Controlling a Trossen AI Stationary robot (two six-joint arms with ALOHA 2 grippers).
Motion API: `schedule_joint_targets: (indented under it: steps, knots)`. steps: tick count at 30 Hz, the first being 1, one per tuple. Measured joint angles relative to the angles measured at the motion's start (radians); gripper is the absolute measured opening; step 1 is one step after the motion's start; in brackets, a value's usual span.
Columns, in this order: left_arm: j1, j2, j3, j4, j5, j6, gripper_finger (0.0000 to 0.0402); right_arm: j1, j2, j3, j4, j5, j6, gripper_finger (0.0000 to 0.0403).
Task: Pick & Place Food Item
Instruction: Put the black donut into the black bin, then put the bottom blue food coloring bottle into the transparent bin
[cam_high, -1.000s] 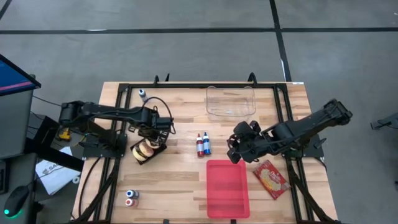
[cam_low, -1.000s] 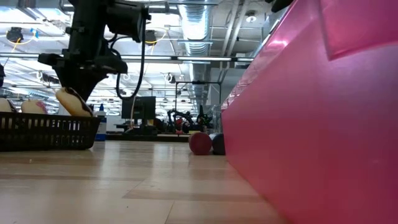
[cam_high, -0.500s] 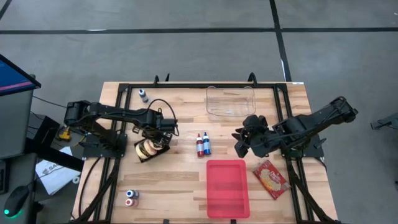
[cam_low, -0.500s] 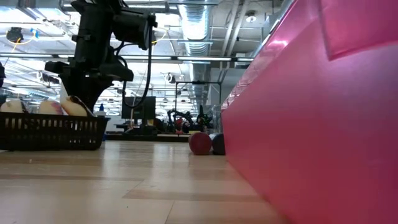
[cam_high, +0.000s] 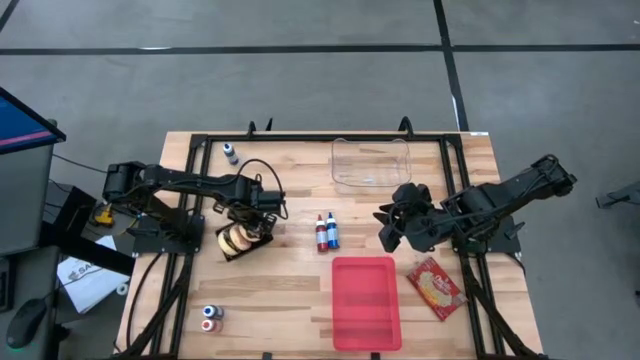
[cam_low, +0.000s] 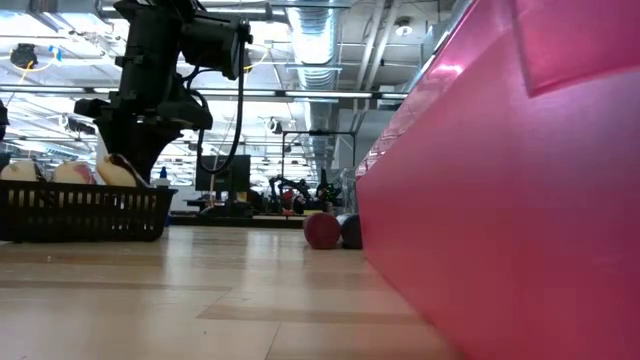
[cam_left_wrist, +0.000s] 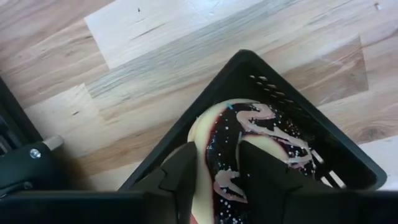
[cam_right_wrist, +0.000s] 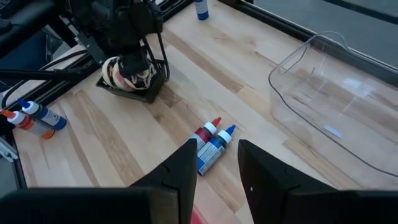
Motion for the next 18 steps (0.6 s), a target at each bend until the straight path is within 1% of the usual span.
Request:
schedule_joint_targets:
  steps: [8,14,18]
  knots:
    - [-0.003,0.0,0.0,0.003,-0.005,0.004,0.0158,0.0,0.0,0.0,0.0,0.0,0.008,0.011]
    - [-0.003,-0.002,0.0,0.003,-0.006,0.008,0.0173,0.0,0.0,0.0,0.0,0.0,0.008,0.011]
    - [-0.003,-0.032,0.0,0.007,-0.008,0.016,0.0177,0.0,0.0,0.0,0.001,0.001,0.008,0.011]
